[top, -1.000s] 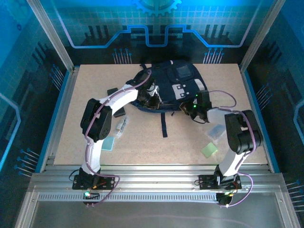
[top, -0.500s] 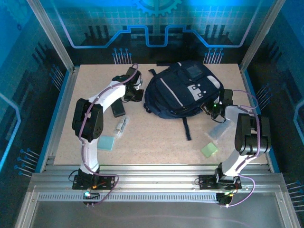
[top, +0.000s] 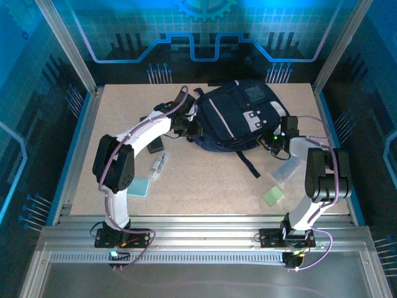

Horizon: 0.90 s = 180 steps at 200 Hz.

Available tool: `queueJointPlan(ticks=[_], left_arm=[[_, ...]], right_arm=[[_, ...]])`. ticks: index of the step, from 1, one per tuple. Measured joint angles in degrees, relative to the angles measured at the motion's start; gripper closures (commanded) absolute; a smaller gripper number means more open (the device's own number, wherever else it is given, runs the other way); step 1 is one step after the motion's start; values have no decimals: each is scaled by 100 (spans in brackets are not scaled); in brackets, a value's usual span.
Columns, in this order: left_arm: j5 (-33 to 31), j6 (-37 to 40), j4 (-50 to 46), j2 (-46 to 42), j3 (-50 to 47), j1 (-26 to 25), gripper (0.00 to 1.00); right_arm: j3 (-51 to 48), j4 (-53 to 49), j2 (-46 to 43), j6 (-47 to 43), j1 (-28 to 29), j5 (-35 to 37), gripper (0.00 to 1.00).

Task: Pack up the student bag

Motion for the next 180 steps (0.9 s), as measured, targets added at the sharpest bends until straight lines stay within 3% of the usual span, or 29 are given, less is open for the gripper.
queueJointPlan(ticks=[38, 59, 102, 150, 180], left_arm=[[59, 177, -127, 286, 955, -494, 58], [59, 472, -302, 721, 1587, -715, 63], [11, 1025, -861, 1598, 2253, -844, 66], [-168, 1342, -1346, 2218, 2463, -839, 61], [-262, 1353, -1438, 2448, 2524, -852, 50]], right_arm=[[-15, 68, 0, 42, 229, -44, 100], [-33, 107, 0, 70, 267, -44, 100], [-42, 131, 0, 125, 271, -46, 100], [-44, 140, 0, 131, 273, -44, 100], [-44, 138, 0, 131, 295, -46, 100]])
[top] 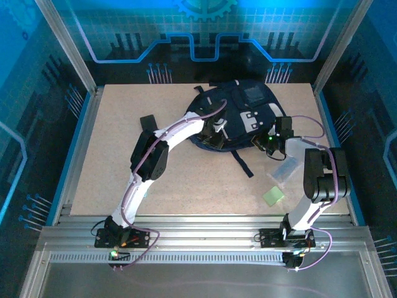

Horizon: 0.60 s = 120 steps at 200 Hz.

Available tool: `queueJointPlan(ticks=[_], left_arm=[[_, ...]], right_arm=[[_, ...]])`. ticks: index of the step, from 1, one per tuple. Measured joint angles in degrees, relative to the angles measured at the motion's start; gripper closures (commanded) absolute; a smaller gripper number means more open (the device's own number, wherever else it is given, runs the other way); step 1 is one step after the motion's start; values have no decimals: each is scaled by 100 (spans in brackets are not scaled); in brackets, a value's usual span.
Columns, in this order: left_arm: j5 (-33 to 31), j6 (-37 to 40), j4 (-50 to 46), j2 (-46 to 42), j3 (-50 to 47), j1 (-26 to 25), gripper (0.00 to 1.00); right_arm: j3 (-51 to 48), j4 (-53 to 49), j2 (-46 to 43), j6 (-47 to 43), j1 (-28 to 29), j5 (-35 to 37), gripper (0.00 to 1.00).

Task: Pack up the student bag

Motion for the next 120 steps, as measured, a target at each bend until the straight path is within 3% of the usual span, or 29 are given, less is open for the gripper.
queueJointPlan(ticks=[19, 37, 64, 120], left_arm=[[-162, 4, 2, -4, -48, -42, 53], [-404, -13, 57, -7, -149, -70, 77], [-514, -81, 107, -33, -227, -63, 100], [-490, -144, 81, -109, -227, -42, 100]], right_arm=[[-2, 0, 0, 0, 20, -11, 100], [-4, -2, 0, 7, 22, -17, 100], [-4, -4, 0, 17, 22, -15, 100], [-151, 28, -52, 17, 9, 24, 100]])
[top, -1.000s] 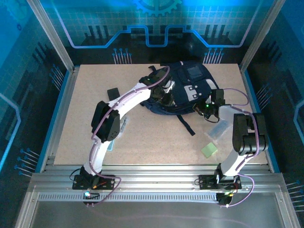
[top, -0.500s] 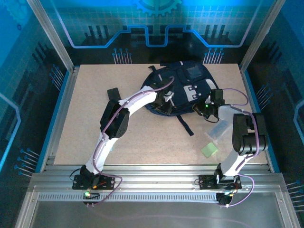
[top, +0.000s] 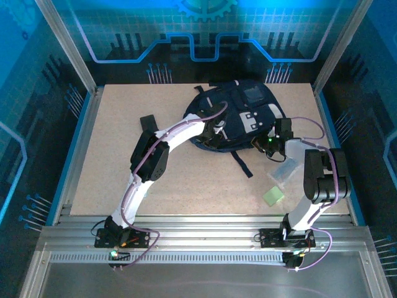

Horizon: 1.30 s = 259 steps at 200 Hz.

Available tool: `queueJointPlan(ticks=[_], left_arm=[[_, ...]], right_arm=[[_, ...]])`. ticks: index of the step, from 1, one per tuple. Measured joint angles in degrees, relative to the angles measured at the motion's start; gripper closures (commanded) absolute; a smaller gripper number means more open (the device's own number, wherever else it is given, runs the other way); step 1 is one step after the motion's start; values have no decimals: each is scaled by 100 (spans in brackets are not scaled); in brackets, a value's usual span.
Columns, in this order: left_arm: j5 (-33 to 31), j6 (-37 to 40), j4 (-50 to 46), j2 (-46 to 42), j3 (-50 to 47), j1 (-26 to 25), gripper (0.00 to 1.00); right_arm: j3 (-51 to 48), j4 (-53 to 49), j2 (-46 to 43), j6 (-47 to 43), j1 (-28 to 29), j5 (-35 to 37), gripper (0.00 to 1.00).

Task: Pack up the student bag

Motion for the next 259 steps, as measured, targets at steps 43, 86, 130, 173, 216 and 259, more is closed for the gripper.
queueJointPlan(ticks=[43, 86, 130, 173, 216, 259], left_arm=[[2, 20, -212, -216, -4, 184, 100], [125, 17, -201, -286, -90, 509, 100], [411, -66, -17, -632, -433, 627, 100], [1351, -520, 396, -1351, -1056, 706, 100], [1773, -973, 468, -1578, -1056, 485, 100], [2026, -1390, 697, -1576, -1054, 369, 100]], right_arm=[[-181, 105, -164, 44, -22, 7, 100], [-267, 149, -393, 66, -24, 0, 100], [-168, 37, -356, 63, -39, 7, 100], [417, -396, 4, 31, -153, 98, 75], [824, -535, -116, -70, -330, 337, 35], [588, -758, -1104, 7, -321, 7, 35]])
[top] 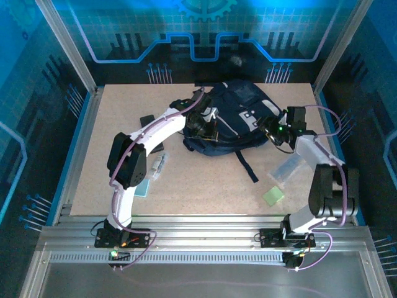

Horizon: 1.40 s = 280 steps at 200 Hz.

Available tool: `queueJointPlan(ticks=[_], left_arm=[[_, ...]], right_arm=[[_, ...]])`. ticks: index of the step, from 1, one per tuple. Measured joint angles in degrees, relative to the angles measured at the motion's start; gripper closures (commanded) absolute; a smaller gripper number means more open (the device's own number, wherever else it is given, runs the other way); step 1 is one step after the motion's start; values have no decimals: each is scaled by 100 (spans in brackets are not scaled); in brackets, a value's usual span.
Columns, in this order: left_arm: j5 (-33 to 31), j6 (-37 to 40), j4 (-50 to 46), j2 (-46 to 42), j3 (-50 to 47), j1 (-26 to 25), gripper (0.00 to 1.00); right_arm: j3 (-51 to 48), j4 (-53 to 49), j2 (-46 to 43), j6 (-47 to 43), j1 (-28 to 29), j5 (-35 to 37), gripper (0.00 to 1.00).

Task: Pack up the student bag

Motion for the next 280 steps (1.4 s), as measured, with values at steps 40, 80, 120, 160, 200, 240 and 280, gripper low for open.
queueJointPlan(ticks=[40, 80, 120, 160, 200, 240, 280], left_arm=[[87, -267, 236, 0, 0, -74, 100], [118, -396, 448, -4, -90, -122, 100], [179, -511, 675, -7, -413, -131, 100], [109, -555, 898, -39, -643, -90, 100], [31, -459, 927, -48, -756, -33, 100], [-378, 66, 509, -61, -396, 190, 100], [-1040, 577, 741, -203, -651, 404, 100]], right_arm=[[-459, 374, -562, 562, 330, -490, 37], [-975, 914, -413, 1281, 957, -601, 44], [-1252, 1910, 299, 1893, 1276, -511, 60], [-1180, 2498, 949, 2225, 1388, -505, 83], [-1060, 2640, 1257, 2376, 1410, -573, 100], [-601, 2004, 1078, 2009, 1425, -457, 100], [-586, 1757, 815, 1801, 1410, -315, 100]])
